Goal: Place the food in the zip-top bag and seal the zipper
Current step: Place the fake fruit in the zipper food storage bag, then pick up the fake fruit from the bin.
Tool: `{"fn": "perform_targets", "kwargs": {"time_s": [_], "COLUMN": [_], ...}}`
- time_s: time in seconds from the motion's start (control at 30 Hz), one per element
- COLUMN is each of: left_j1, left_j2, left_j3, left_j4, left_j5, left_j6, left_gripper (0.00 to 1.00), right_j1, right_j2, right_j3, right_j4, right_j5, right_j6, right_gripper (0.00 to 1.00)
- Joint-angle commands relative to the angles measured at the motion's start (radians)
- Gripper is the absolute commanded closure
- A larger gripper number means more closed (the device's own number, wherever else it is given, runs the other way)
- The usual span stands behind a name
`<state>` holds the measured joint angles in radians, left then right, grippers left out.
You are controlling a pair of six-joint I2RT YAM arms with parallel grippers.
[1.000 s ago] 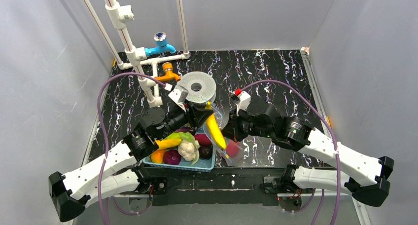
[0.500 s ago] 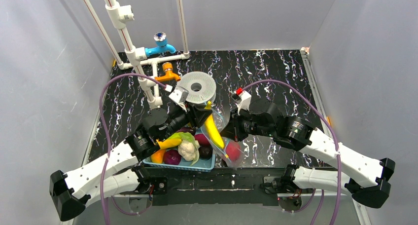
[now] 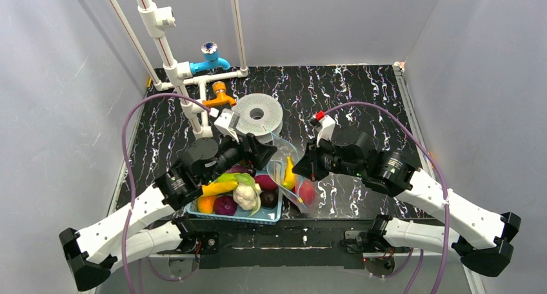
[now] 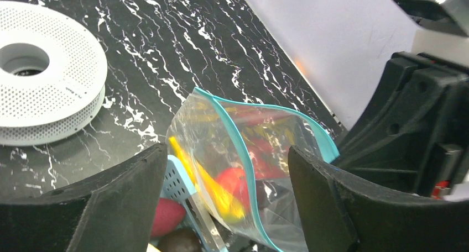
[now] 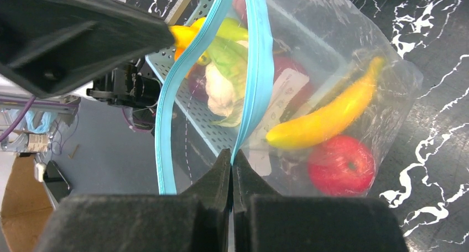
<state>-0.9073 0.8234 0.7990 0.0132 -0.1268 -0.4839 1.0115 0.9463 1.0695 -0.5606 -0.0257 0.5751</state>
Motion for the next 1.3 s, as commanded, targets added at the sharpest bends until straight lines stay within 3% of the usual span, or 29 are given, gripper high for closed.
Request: {"fn": "perform_targets", "kwargs": {"time_s": [0.0,0.2,0.47,0.63,0.7,0.9,1.03,1.27], "left_j1": [-0.003,-0.003,-0.004,-0.002,-0.002,-0.003,-0.002,-0.003], "left_j2": [-0.061,-0.172,-0.345,-0.368,-0.368,-0.34,-0.283,-0.218], "left_j3": [0.096,0.116,0.041,0.035,0.021,-0.094,-0.115,-0.101], "left_j4": [-0.229,-0.512,-0.819,-0.977,-0.995,-1.038,-0.958,-1.13], "left_j5": [-0.058,-0.089,-0.16,-0.264,-0.295,-0.33,-0.344,-0.403], "left_j6": [-0.095,-0.218,-0.302,-0.387,-0.516,-1.152,-1.278,-1.742], "left_gripper": [0.19,0.1,0.1,0.11,0.12,0.15,0.15,0.26], "right_j1": [-0.024,-0.05,-0.075,-0.082,-0.082,-0.083,-0.083,-0.083], "right_j2": [-0.021,-0.029,-0.033,-0.041,-0.041,-0.038,-0.039,-0.056], "right_j3": [0.001,-0.012,-0.016,-0.025,-0.028,-0.034,-0.03,-0.045], "right_j4": [0.001,-0.021,-0.038,-0.036,-0.034,-0.022,-0.022,-0.024], "right_j5": [0.019,0.054,0.064,0.059,0.053,0.035,0.033,0.037], "right_j6": [-0.036,-0.062,-0.09,-0.087,-0.083,-0.071,-0.068,-0.062], "right_gripper": [0.99,0.99,0.99,0.99,0.99,0.99,0.99,0.99]}}
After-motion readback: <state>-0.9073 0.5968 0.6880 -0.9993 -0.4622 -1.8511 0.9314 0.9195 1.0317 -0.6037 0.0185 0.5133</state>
